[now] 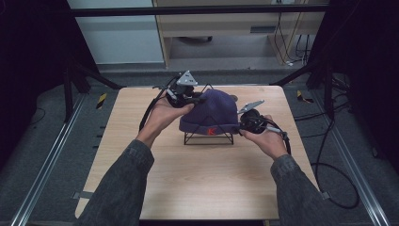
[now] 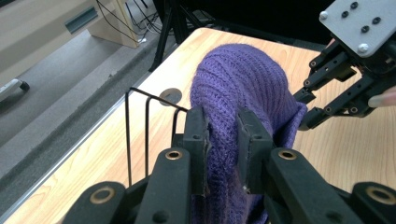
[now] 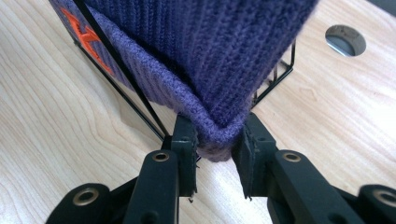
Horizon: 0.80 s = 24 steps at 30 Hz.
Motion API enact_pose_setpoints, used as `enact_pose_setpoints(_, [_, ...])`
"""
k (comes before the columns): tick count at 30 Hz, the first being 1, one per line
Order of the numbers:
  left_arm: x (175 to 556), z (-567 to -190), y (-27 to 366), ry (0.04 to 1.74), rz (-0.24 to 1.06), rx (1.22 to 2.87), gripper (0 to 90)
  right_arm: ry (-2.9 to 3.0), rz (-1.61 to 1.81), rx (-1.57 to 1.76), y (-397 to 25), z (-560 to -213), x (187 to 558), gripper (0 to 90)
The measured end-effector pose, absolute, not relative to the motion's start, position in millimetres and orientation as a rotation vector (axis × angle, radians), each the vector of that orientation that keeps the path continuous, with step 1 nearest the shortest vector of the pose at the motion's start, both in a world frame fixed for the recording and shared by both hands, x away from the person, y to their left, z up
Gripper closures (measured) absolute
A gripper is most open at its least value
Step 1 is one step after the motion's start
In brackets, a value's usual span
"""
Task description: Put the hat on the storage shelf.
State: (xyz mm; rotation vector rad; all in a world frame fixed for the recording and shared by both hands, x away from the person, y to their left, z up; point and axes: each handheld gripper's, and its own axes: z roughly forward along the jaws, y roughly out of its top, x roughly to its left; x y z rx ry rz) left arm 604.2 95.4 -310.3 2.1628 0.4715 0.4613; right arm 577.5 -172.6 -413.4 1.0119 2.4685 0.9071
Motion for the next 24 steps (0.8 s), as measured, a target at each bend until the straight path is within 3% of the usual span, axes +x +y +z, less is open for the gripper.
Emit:
enact_pose_setpoints(18, [601.9, -336.8, 100.7, 0.504, 0.432, 2.195, 74.8, 2.494, 0.873, 1.039, -171.8, -436.2, 579.3, 67.4])
enact_pose_setpoints(24, [600.1, -341.2, 101.5, 0.527, 0.431, 2.189, 66.8, 2.510, 0.844, 1.049, -171.5, -439.0, 577.9, 60.1])
